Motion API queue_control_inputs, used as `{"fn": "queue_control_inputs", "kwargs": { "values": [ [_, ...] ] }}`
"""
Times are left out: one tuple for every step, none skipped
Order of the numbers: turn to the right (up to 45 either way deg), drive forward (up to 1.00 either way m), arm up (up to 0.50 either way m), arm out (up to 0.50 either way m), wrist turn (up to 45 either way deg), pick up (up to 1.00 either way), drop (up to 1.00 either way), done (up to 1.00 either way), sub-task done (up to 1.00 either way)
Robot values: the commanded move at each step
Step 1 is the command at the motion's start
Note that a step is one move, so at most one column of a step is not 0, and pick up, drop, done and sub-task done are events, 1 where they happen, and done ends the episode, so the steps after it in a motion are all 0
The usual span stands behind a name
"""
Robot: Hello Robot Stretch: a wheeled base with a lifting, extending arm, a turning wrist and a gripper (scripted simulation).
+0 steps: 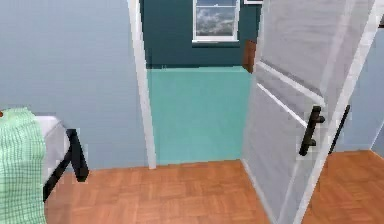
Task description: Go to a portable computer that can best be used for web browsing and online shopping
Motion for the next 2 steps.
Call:
{"fn": "queue_control_inputs", "kwargs": {
  "values": [
    [0.0,1.0,0.0,0.0,0.0,0.0,0.0,0.0,0.0],
    [0.0,0.45,0.0,0.0,0.0,0.0,0.0,0.0,0.0]
  ]
}}
